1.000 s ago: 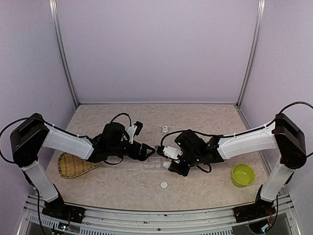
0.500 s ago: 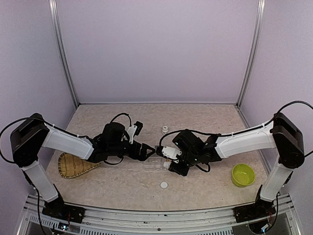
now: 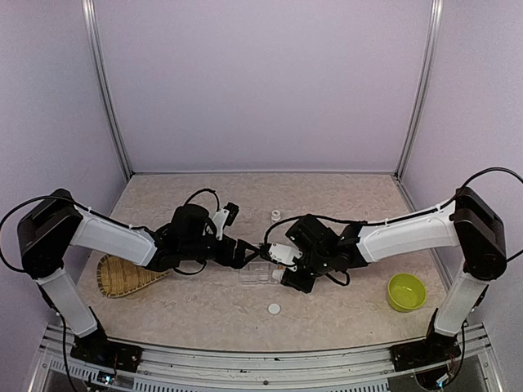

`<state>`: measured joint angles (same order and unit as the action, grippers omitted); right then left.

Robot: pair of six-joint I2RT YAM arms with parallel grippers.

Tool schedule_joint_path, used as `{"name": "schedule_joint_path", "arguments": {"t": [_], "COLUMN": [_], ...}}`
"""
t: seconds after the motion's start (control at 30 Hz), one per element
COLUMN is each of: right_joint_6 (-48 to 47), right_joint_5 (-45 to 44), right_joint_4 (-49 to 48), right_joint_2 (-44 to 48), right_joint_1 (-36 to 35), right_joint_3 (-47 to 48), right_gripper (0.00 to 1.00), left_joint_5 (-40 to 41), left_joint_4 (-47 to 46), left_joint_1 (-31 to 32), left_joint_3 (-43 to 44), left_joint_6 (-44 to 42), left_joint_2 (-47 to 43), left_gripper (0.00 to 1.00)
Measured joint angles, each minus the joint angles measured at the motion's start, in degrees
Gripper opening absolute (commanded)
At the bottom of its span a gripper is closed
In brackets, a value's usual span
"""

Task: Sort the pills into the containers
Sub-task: Pour the pill into the compartment of the pill container.

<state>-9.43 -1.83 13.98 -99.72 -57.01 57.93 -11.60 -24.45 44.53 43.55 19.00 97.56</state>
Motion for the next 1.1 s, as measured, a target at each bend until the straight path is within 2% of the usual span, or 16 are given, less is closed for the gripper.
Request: {"name": "schedule_joint_path", "arguments": {"t": [1.1], "right_joint_6": [-1.5], "right_joint_5": [-2.4], "right_joint_4": [8.5], "right_joint_2": [-2.1], "right_joint_1": [-0.7], "right_joint_3": [5.6], "right_gripper": [0.18], "left_joint_5": [0.0], "left_joint_4": [0.0], "left_joint_1": [0.0], "left_joint_3": [0.0], "left_joint_6": [0.0], "left_joint_2": [0.0], "left_gripper": [0.99]}}
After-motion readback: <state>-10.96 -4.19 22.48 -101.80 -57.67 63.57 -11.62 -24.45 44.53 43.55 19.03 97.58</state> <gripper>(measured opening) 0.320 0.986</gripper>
